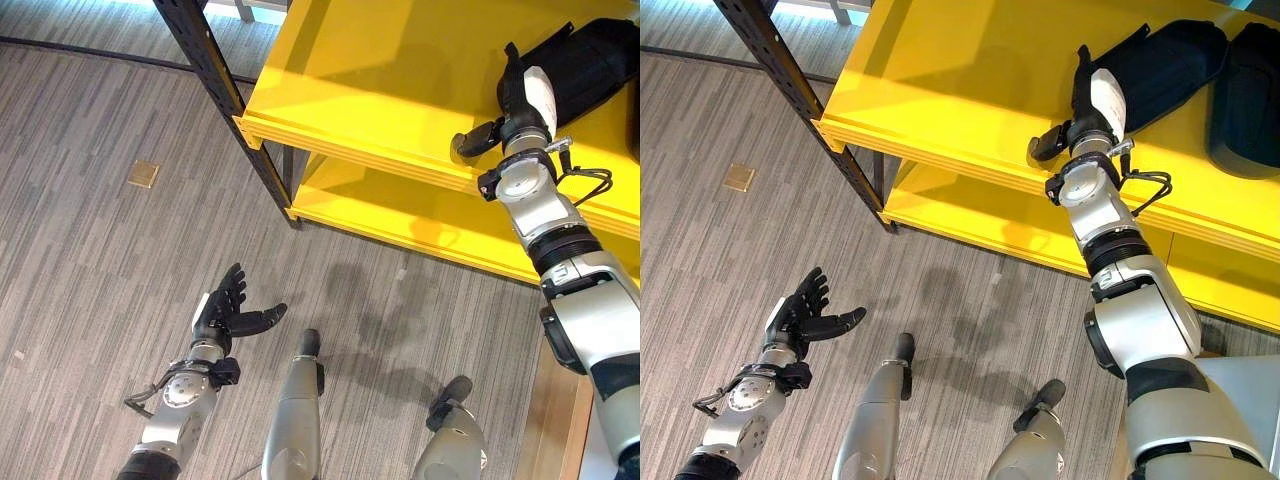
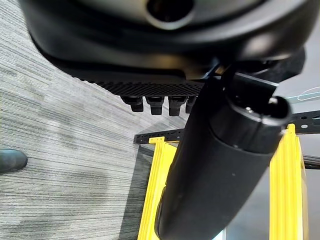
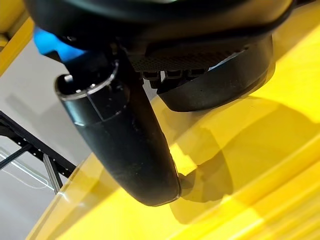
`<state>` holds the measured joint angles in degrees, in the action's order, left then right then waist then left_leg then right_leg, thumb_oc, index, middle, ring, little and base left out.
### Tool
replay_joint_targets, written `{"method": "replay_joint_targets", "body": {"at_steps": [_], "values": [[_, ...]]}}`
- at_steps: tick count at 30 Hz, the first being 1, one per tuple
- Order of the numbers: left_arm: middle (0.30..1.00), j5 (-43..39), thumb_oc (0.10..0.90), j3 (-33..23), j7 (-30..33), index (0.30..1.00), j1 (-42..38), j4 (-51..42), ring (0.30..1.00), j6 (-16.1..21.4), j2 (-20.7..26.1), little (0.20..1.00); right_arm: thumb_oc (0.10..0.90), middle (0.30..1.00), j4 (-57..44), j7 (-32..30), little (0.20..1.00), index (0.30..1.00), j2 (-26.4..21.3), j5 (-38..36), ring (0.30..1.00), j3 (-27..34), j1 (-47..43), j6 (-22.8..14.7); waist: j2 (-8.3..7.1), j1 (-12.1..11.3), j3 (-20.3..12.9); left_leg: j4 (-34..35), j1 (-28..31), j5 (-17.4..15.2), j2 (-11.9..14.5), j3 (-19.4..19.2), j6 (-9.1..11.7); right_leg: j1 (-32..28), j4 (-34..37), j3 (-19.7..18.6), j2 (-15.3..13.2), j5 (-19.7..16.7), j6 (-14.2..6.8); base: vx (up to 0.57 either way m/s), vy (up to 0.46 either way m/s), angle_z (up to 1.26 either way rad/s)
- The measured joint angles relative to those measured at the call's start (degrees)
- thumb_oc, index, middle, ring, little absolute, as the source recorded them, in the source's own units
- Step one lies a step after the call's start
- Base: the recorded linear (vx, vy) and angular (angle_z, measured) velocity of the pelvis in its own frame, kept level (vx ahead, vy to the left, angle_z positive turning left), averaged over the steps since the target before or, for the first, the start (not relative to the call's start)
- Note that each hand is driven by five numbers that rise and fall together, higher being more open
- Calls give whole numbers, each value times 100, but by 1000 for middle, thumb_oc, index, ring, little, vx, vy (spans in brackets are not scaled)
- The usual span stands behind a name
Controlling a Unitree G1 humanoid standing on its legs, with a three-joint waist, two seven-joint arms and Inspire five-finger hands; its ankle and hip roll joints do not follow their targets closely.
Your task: Move parts from the plastic box to the shelf.
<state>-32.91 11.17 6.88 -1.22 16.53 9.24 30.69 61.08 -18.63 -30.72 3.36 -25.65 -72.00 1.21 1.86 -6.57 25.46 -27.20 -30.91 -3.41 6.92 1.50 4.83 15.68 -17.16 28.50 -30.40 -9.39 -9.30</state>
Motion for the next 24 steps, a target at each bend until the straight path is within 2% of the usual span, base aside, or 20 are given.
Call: {"method": "replay_joint_targets", "body": {"at_steps": [8, 13, 24], "values": [[1000, -5, 900, -23, 0, 1000, 71, 49, 1000, 0, -2, 1000, 900, 1000, -181, 135, 1000, 1000, 0, 247, 1000, -202, 1, 55, 0, -8, -1, 15, -26, 3, 6, 12, 5, 8, 50, 19, 21, 13, -13, 0, 0, 0], [1000, -7, 900, -31, 2, 1000, 91, 94, 1000, 0, -7, 1000, 900, 1000, -434, 207, 1000, 1000, 2, 345, 1000, -296, 0, 73, -3, -19, -3, 12, -104, 27, 6, 35, 20, 15, 97, 50, 37, 80, -94, 8, -4, 2], [1000, -18, 900, -91, 13, 1000, 82, 98, 1000, 1, -7, 1000, 900, 1000, -509, 321, 1000, 1000, 4, 561, 1000, -464, 0, 69, -5, -143, -3, 14, -108, 46, 5, 43, 2, 12, 77, 50, 37, 75, -93, 0, 0, 0]]}}
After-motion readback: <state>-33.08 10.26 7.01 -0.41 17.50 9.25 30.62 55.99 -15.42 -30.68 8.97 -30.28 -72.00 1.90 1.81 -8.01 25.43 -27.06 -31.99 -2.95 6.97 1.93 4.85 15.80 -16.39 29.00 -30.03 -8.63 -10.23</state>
